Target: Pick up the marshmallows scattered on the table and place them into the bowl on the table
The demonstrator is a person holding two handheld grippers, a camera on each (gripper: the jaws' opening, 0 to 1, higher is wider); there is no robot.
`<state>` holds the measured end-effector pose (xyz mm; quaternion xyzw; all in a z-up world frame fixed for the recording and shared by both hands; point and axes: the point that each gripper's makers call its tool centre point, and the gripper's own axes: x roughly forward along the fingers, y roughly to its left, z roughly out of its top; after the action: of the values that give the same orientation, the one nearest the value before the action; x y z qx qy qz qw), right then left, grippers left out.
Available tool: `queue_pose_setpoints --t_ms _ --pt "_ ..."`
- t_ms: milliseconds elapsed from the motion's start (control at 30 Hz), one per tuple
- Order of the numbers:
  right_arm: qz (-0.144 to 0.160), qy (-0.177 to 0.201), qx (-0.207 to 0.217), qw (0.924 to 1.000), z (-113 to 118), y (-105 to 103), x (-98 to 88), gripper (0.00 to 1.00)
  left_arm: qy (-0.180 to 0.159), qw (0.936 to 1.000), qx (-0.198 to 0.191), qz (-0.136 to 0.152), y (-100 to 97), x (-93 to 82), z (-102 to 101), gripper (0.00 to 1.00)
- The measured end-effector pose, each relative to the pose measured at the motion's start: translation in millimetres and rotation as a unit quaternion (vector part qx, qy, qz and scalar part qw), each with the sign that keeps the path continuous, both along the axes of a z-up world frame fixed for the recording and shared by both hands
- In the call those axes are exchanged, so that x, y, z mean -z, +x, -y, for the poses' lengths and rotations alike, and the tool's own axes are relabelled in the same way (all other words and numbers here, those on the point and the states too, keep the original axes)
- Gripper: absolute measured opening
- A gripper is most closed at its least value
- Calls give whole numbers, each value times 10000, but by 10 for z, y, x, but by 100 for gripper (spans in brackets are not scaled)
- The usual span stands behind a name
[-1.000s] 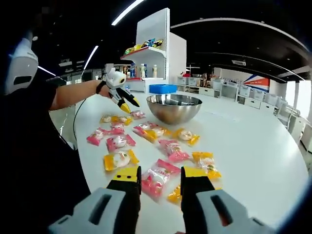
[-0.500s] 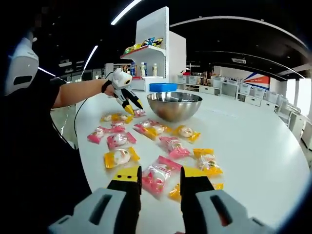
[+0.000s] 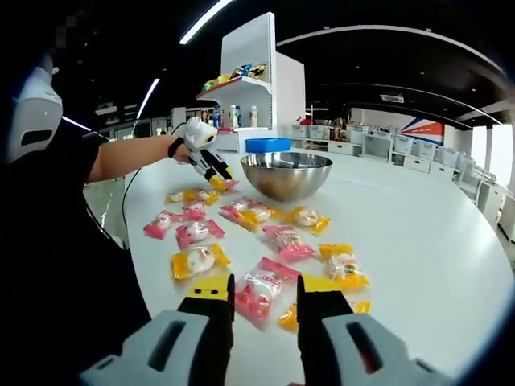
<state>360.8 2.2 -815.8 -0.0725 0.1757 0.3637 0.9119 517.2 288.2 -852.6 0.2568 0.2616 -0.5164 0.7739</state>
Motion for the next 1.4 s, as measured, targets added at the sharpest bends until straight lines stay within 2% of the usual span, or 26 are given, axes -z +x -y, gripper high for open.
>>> queue_pose_setpoints --t_ms 233,567,733,933,1233,1333,1400 --pt "11 -2 4 10000 -13 -6 -15 31 -176 9998 -54 108 136 -124 -42 24" --pt "20 -20 -31 10000 -36 -20 -33 30 -203 9996 75 184 37 -235 -6 24" --pt "5 -89 -55 9999 -49 -31 -41 30 -273 9991 93 316 -27 -396 55 24" --pt "-26 -143 -105 9998 -95 -36 -20 30 -385 9980 -221 461 28 -557 48 24" --pt "-20 -196 -102 9998 -73 -44 -46 30 -966 9919 -694 447 133 -809 77 24" --pt "-52 -190 -82 9998 -60 -63 -19 30 -1048 9890 -804 669 199 -907 88 24" --pt "-77 -188 -95 9997 -66 -77 -2 30 -1122 9873 -870 715 211 -947 116 24"
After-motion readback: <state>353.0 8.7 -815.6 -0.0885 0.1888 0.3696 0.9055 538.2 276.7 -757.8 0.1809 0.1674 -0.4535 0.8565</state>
